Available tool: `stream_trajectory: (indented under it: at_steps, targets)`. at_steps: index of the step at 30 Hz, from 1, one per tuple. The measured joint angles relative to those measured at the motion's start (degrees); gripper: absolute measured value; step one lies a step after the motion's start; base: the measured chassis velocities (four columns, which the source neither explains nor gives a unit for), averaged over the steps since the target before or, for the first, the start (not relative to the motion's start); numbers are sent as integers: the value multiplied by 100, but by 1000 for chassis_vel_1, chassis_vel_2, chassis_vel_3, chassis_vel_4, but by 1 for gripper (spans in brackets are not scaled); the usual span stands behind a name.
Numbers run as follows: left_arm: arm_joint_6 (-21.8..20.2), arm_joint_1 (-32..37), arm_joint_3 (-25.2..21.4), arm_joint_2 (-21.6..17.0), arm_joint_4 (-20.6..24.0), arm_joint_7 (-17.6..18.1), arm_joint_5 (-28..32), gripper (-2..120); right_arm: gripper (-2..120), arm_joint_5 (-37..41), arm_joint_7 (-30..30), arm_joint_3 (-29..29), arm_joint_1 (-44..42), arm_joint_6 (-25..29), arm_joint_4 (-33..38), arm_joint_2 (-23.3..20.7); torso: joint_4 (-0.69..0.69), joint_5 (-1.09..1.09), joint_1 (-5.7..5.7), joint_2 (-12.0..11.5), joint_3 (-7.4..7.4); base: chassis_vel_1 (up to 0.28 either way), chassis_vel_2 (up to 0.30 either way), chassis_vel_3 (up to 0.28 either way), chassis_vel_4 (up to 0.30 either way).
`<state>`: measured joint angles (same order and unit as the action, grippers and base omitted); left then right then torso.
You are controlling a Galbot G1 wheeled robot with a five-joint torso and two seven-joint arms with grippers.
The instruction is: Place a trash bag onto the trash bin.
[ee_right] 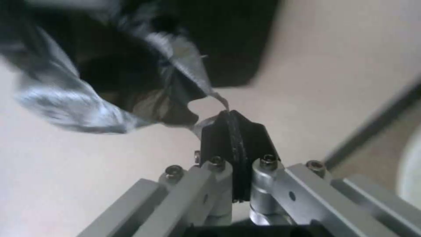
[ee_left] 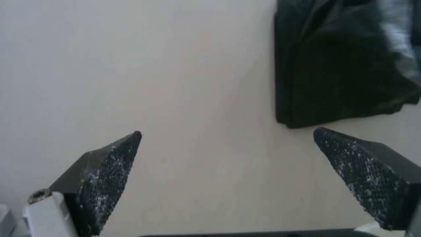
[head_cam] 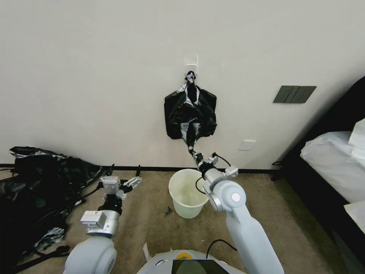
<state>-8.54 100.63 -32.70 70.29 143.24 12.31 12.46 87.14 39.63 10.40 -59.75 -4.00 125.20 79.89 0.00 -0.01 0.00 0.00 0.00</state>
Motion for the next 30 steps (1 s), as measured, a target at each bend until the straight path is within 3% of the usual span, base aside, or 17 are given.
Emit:
stream_trajectory:
  at_steps: [8,11,12,14,15,17,21,24,30]
  targets:
    - [25,-500,62,-608,-215,-98,344,100,0,-87,-29,-206,498,-87,-72,-8,1,-1,0,0,0,0,0,0,0]
    - [-127,-1448,272,-1357,-540,-135,1016,100,0,-131,37,-367,603,-91,-226,10,-1,-2,0,0,0,0,0,0,0]
    - [-127,-1448,272,-1357,-540,-135,1016,100,0,-131,37,-367,603,-91,-226,10,-1,-2,0,0,0,0,0,0,0]
    - [-192,-2286,484,-1729,-816,-161,1388,100,0,-201,53,-366,505,-90,-285,51,-2,-1,1,-1,1,0,0,0,0]
    - [-192,-2286,484,-1729,-816,-161,1388,100,0,-201,53,-366,505,-90,-285,51,-2,-1,1,-1,1,0,0,0,0]
    - [-269,-2969,776,-1957,-1102,-167,1571,100,0,-272,44,-323,289,-90,-291,79,-2,0,1,-1,1,0,0,0,0]
    - [-329,-3501,1122,-2068,-1335,-167,1627,100,0,-367,-6,-255,-1,-100,-260,91,-1,0,1,-1,1,0,0,0,0]
    - [-421,-4200,1674,-2123,-1557,-155,1634,100,0,-457,-75,-181,-316,-106,-183,103,-1,0,1,-1,1,0,0,0,0]
    - [-510,-4618,2104,-2097,-1598,-146,1627,100,0,-534,-101,-109,-595,-107,-99,119,0,1,1,-1,1,0,0,0,0]
